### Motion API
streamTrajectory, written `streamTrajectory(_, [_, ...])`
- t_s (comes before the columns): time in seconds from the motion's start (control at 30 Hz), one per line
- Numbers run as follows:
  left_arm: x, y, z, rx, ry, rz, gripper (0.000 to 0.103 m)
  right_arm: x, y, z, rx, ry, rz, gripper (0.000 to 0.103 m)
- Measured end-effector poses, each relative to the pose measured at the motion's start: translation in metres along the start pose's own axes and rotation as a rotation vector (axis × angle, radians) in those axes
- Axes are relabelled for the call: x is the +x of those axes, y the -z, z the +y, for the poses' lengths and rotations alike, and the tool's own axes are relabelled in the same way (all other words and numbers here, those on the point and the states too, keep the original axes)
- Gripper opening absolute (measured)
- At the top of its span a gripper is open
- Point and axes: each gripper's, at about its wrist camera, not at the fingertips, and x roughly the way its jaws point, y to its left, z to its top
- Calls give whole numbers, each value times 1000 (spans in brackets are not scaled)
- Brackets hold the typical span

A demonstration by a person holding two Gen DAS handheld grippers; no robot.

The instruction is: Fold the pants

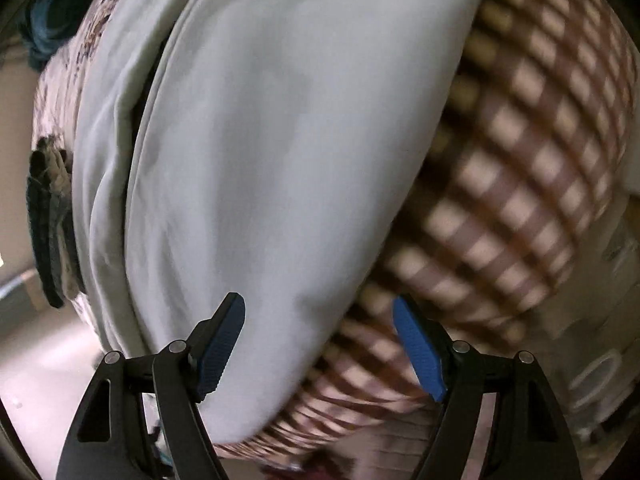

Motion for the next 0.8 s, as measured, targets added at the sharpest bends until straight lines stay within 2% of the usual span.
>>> streamTrajectory(0.1, [23,-14,-2,-1,50,30,83,22,12,-4,40,-66,-33,78])
streamTrajectory(0.13, [27,-15,-3,-6,63,34,81,25,15,-7,60,-91,-58,75])
streamTrajectory(0.2, [26,-12,3,-15,52,3,21,27,18,-12,99,-98,-100,18])
streamTrajectory(0.27, [13,-5,15,-26,63,-32,17,22,27,-16,125,-107,-131,9])
streamTrajectory(0.37, [-9,17,33,21,37,-76,16,0,39,-9,43,-89,-168,8])
streamTrajectory(0.5, [-6,29,55,21,49,-48,18,-28,41,-3,-42,-47,-204,8])
streamTrajectory(0.57, [1,18,51,8,52,-25,21,-23,26,-11,-41,-3,-177,8])
streamTrajectory(0.63, [-4,12,40,20,31,-8,25,-4,19,-16,-19,5,-120,9])
streamTrajectory(0.73, [-23,14,13,100,-27,-4,30,3,11,-17,8,27,-56,22])
streamTrajectory(0.8, [-39,22,-2,172,-55,-19,43,-4,11,-14,-22,39,-30,59])
